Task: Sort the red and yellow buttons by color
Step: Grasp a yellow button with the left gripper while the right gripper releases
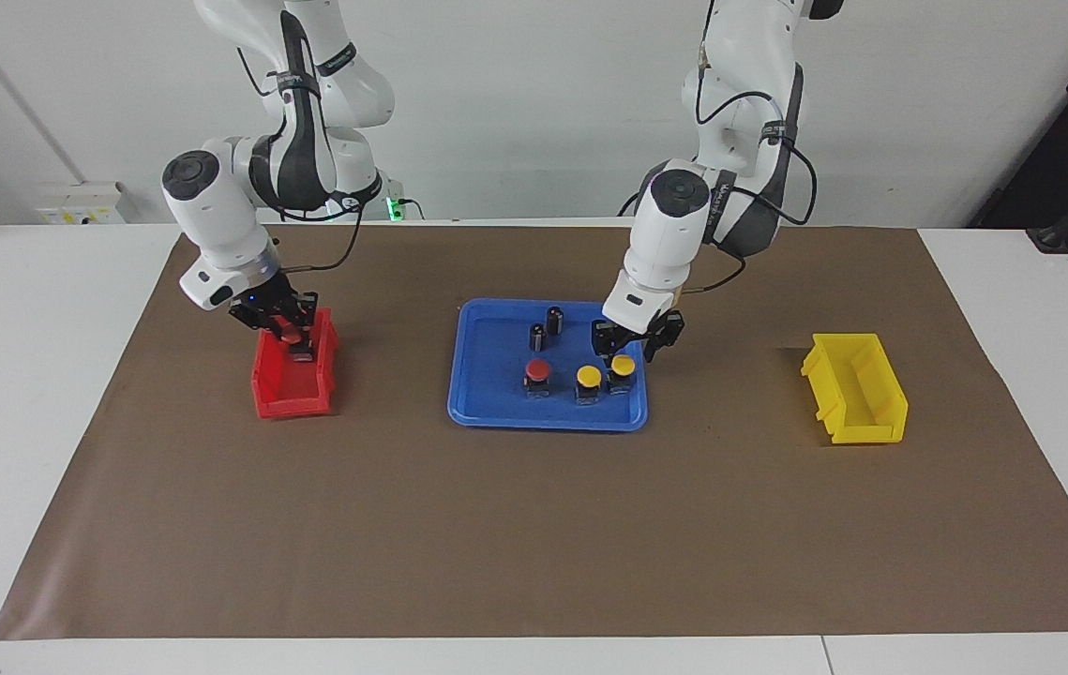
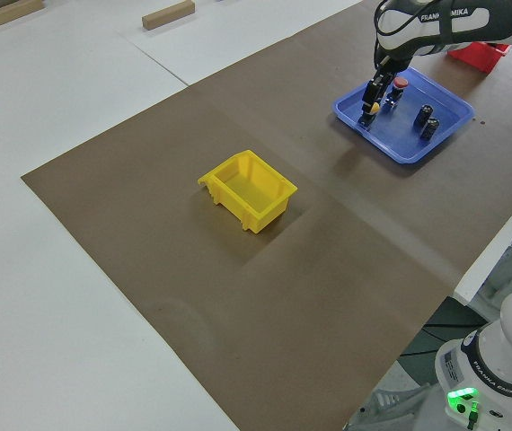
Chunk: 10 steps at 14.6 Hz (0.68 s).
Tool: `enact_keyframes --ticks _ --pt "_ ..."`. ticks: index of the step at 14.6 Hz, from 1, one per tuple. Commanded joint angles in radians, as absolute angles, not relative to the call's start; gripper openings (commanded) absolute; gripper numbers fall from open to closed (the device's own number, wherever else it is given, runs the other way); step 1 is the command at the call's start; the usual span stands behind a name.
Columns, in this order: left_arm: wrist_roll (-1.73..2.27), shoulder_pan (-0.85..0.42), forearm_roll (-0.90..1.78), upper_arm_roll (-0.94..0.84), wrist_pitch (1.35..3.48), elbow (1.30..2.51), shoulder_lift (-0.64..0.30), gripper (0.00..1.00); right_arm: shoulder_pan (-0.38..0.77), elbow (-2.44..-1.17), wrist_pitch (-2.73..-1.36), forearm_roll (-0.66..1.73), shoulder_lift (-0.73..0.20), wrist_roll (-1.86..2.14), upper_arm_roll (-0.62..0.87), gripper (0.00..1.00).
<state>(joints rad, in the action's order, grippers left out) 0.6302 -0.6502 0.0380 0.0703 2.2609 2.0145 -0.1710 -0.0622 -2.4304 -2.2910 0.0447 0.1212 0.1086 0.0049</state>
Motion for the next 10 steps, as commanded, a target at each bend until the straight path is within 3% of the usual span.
enact_keyframes --ticks 1,2,3,4,5,6,7,10 --pt "0.637 -0.673 0.040 0.084 2.324 2.066 -0.158 0.72 -0.077 -2.467 -2.322 0.061 0.135 0.141 0.012 0.30" --pt "0.640 -0.681 0.040 0.086 2.329 2.071 -0.161 0.72 -0.072 -2.474 -2.341 0.061 0.137 0.140 0.012 0.37" --pt "0.641 -0.683 0.040 0.086 2.333 2.071 -0.166 0.72 -0.072 -2.476 -2.342 0.061 0.137 0.140 0.012 0.55" --pt "0.640 -0.683 0.040 0.086 2.333 2.071 -0.166 0.71 -0.072 -2.476 -2.341 0.061 0.137 0.141 0.012 0.59" --pt "0.643 -0.683 0.040 0.086 2.332 2.071 -0.166 0.57 -0.072 -2.474 -2.339 0.061 0.137 0.143 0.012 0.59" --pt "0.644 -0.683 0.040 0.086 2.329 2.069 -0.166 0.25 -0.072 -2.470 -2.338 0.061 0.133 0.141 0.012 0.59" --pt "0.643 -0.683 0.040 0.086 2.329 2.068 -0.166 0.02 -0.072 -2.458 -2.329 0.060 0.130 0.141 0.012 0.59" --pt "0.644 -0.681 0.048 0.086 2.254 2.011 -0.166 0.01 -0.072 -2.334 -2.211 0.058 0.094 0.143 0.012 0.59"
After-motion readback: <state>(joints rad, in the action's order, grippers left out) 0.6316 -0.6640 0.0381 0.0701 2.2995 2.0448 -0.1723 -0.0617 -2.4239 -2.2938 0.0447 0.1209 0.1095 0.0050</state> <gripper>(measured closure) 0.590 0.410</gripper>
